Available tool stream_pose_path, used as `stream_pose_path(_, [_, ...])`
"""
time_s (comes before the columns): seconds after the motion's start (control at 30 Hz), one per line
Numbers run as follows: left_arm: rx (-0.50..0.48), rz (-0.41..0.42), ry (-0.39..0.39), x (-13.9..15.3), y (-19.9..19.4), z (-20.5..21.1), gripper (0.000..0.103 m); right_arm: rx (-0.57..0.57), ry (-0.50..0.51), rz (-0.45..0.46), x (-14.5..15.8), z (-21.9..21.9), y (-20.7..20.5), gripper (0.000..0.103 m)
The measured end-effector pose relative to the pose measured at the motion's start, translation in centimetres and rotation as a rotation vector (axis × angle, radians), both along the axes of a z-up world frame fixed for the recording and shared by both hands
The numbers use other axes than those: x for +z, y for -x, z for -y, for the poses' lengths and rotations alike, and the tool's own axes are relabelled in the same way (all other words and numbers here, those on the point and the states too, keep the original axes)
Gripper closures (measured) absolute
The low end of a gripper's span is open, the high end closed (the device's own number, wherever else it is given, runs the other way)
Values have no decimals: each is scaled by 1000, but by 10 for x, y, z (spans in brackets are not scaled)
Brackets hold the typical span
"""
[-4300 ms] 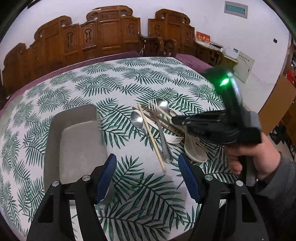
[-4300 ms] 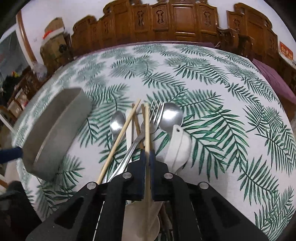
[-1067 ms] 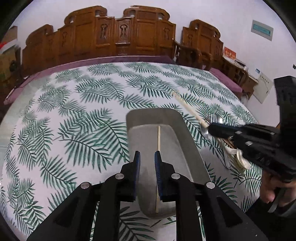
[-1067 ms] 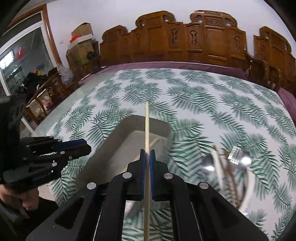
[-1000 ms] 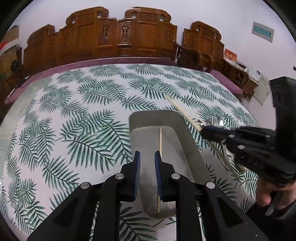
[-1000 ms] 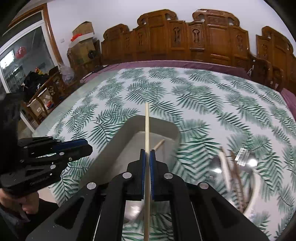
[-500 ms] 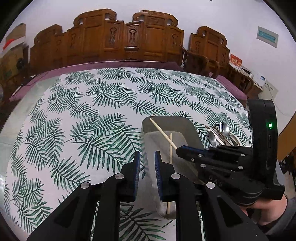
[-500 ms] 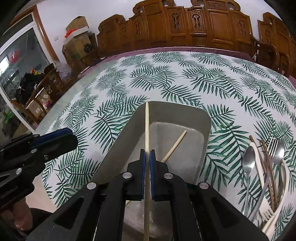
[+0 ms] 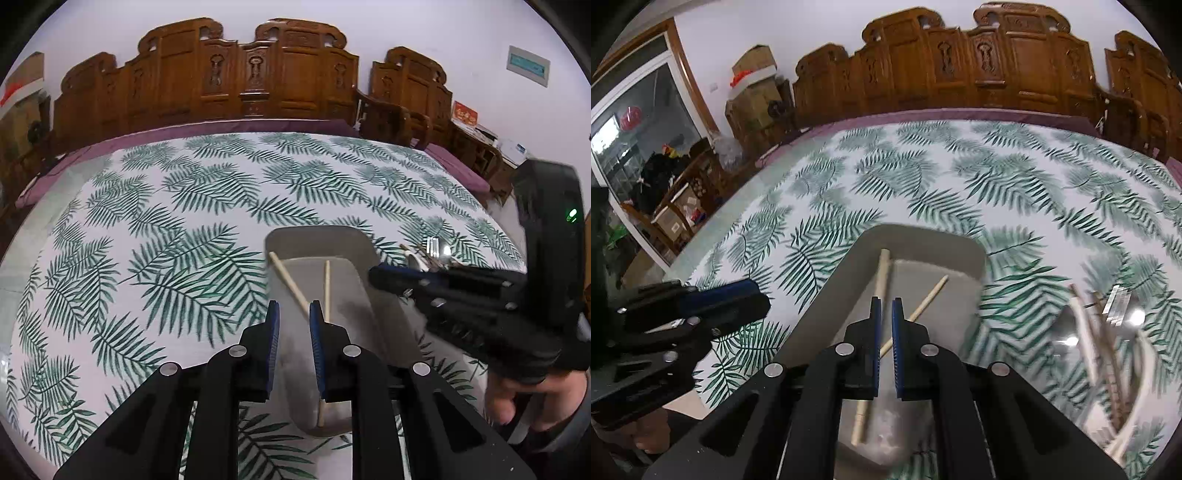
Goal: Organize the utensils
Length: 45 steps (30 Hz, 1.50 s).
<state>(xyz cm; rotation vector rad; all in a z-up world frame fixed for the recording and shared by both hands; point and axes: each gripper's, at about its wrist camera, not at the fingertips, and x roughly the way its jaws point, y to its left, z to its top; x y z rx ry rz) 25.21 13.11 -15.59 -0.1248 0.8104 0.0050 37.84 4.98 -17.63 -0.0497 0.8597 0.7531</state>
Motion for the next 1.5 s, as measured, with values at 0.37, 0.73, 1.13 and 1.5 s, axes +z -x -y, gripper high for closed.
stream_pose_path(0.37, [-79,27,8,6,3,43,60,-134,114,121,18,114,3,95])
stream_pose_path(0.73, [-138,44,-8,6,9,85,31,-257,193,71,-18,184,2,83])
stream_pose_path(1.13, [-175,26,-42,3,16,125,31,-266,229,-44,-62,190,-10,75])
stream_pose_path(1.5, [-201,-12,-49,-6,13,149,31,-272,145,-98,-65,193,-25,80])
